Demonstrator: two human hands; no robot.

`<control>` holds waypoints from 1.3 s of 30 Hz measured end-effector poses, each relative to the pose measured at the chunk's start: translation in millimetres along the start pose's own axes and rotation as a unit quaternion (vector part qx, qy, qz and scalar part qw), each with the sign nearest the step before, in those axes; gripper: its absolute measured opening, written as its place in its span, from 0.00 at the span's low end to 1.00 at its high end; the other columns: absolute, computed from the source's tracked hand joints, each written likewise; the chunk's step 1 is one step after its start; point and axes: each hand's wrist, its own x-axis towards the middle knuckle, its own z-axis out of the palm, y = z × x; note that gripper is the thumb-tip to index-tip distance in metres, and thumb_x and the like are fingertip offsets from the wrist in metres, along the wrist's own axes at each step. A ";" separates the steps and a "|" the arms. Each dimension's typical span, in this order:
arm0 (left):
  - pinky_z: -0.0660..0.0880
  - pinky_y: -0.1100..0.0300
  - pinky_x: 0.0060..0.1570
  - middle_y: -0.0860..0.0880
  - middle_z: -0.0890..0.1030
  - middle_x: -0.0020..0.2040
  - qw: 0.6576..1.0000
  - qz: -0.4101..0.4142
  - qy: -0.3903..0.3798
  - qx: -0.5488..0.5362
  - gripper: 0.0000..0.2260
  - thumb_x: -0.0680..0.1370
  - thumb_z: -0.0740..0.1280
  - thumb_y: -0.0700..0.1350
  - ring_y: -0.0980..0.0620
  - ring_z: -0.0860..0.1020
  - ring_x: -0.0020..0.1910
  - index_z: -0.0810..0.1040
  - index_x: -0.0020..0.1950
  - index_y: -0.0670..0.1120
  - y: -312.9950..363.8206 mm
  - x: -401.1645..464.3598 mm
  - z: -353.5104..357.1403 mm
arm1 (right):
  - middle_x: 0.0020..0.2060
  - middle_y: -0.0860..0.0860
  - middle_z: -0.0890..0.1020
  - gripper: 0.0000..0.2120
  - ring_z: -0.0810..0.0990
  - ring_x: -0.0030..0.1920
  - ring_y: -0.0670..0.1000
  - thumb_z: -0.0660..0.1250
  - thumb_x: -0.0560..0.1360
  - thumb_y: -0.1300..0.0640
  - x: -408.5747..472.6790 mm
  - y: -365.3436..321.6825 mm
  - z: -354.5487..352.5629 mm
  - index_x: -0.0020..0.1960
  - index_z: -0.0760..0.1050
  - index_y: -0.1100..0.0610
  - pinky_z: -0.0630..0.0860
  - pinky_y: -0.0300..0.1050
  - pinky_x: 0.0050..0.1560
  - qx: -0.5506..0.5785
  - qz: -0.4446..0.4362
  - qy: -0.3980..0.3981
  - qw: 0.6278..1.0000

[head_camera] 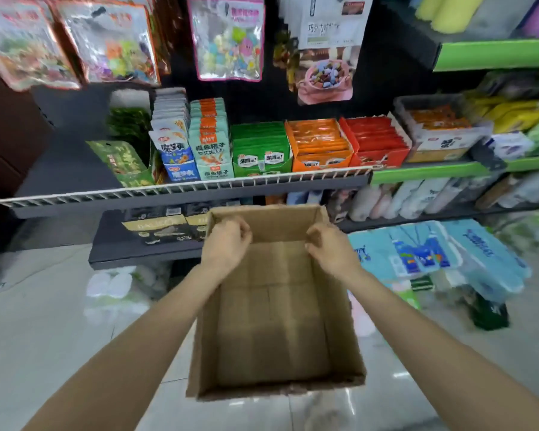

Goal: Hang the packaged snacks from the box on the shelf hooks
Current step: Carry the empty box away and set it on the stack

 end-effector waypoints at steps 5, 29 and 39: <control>0.70 0.49 0.58 0.44 0.70 0.65 0.995 0.045 -0.057 0.073 0.15 0.77 0.64 0.45 0.44 0.67 0.66 0.71 0.64 0.46 -40.4 -56.7 8.3 | 0.55 0.61 0.78 0.17 0.77 0.57 0.58 0.67 0.74 0.58 -79.9 -15.9 42.1 0.62 0.74 0.61 0.68 0.43 0.55 -0.019 0.042 -0.050 0.998; 0.79 0.51 0.46 0.43 0.81 0.52 0.987 -0.013 -0.113 -0.117 0.15 0.76 0.62 0.49 0.40 0.80 0.47 0.73 0.61 0.47 -37.7 -197.2 -9.8 | 0.49 0.48 0.80 0.07 0.75 0.56 0.52 0.64 0.76 0.50 -265.7 -55.1 60.1 0.51 0.75 0.51 0.60 0.46 0.51 -0.208 0.018 -0.018 0.978; 0.49 0.52 0.72 0.51 0.79 0.54 0.833 0.485 -0.204 0.171 0.21 0.73 0.62 0.64 0.51 0.69 0.63 0.78 0.57 0.51 1.2 -252.0 -5.9 | 0.40 0.45 0.71 0.06 0.73 0.49 0.51 0.67 0.74 0.53 -357.6 -52.6 51.6 0.44 0.70 0.52 0.61 0.47 0.45 -0.138 0.136 0.077 0.978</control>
